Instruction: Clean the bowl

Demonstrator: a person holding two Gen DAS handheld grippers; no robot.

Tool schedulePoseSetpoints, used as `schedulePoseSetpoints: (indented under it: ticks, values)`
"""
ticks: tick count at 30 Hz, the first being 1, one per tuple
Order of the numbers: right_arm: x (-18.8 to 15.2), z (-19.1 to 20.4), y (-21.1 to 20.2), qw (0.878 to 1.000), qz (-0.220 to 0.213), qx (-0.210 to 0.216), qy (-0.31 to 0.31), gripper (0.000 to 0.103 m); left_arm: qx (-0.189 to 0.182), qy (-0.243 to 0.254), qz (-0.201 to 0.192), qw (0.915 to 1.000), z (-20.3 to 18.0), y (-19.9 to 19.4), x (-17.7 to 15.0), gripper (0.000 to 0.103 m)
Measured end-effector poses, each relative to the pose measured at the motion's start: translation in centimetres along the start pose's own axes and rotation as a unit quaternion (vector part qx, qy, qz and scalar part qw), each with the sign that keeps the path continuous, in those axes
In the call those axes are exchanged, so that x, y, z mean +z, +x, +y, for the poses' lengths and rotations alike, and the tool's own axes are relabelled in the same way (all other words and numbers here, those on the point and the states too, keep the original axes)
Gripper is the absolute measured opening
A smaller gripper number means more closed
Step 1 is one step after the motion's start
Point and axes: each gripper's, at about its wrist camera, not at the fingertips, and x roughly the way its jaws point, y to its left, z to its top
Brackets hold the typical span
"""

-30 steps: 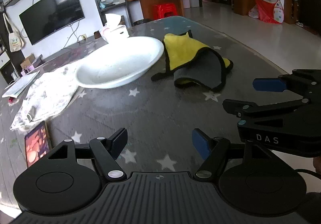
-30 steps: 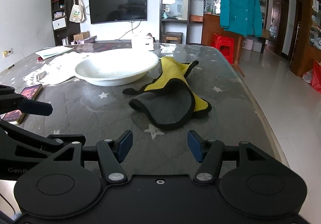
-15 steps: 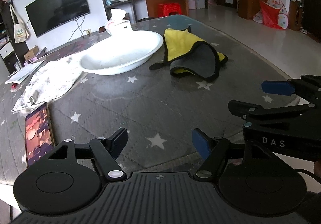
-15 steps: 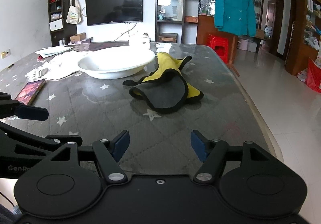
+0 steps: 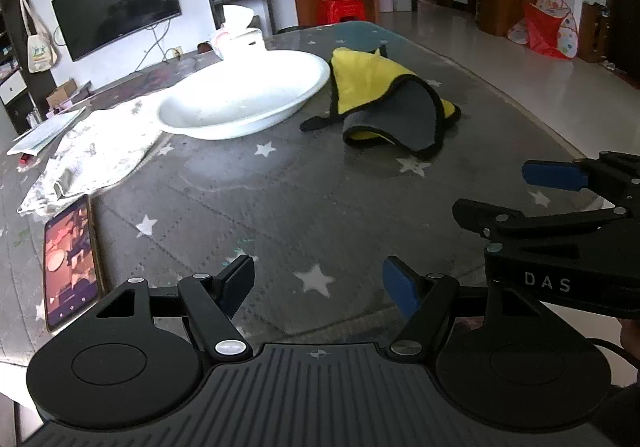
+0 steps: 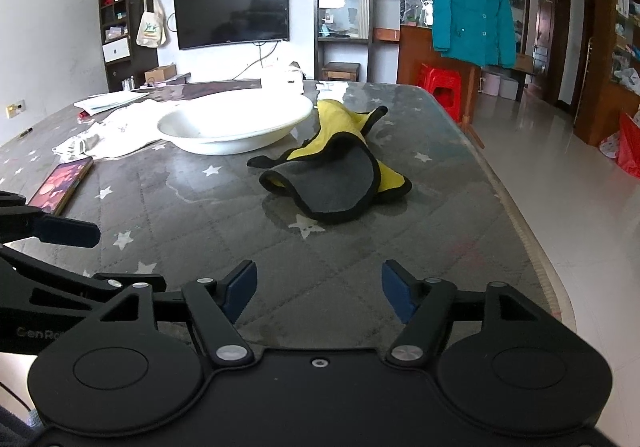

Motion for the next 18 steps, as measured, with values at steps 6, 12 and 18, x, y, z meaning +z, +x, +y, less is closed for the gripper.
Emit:
schedulePoseSetpoints:
  ticks: [6,12,18]
  values:
    - [0.7,-0.3,1.3,1.000,0.007,0.008,-0.001,0.078,0.013,-0.002,0.002,0.9999,0.6,0.8,0.8,0.072]
    - [1.8,-0.4,2.7,1.000,0.014,0.011,-0.004,0.079,0.015,-0.005,0.017,0.9997,1.4,2.2,1.5,0.072]
    - [2.7,-0.4,4.1,1.000,0.025,0.013,-0.001,0.080,0.013,-0.004,0.025,0.9996,2.1,3.4,2.3,0.072]
